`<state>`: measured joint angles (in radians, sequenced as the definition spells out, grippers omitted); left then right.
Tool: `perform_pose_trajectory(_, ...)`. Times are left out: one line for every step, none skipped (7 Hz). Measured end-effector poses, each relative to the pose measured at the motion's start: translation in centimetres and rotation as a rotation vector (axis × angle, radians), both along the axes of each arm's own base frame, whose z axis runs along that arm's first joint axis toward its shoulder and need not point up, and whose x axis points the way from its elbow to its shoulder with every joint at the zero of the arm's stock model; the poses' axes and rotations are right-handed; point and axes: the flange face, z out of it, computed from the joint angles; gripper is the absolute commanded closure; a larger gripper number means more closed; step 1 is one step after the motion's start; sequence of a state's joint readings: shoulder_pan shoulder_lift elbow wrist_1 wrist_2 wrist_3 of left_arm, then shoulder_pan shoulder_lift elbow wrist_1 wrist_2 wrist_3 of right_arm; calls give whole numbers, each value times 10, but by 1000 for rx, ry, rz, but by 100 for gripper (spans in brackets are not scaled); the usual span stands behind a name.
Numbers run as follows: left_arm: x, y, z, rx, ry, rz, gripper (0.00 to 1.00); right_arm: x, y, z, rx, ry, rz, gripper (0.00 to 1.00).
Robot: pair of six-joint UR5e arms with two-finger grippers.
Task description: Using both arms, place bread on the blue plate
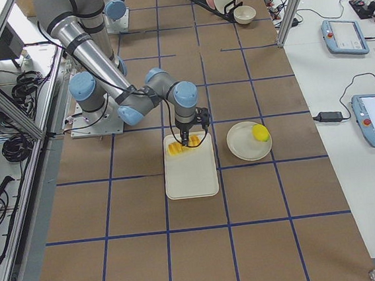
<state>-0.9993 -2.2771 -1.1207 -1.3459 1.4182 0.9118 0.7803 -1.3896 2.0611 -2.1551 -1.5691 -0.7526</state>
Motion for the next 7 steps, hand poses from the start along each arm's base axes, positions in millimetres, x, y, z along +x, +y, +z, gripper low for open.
perform_pose_trajectory(11,-18,-19,-2,9,-12,0,-9,-3,-15,1,-2,-6,16)
perform_pose_trajectory(14,-25,-32,6,20,-16,0,-12,-5,-22,-1,-1,-8,16)
perform_pose_trajectory(14,-26,-39,30,37,-11,0,-12,-5,-28,-2,-2,-7,16)
perform_pose_trajectory(12,-22,-44,67,59,-3,0,-9,-7,-31,-1,-5,-1,16)
perform_pose_trajectory(11,-16,-45,110,83,10,0,-4,-9,-33,2,-9,9,15)
perform_pose_trajectory(13,-8,-45,155,106,26,0,1,-11,-34,7,-13,21,29)
perform_pose_trajectory(17,0,-43,189,124,39,0,5,-13,-36,11,-17,31,93)
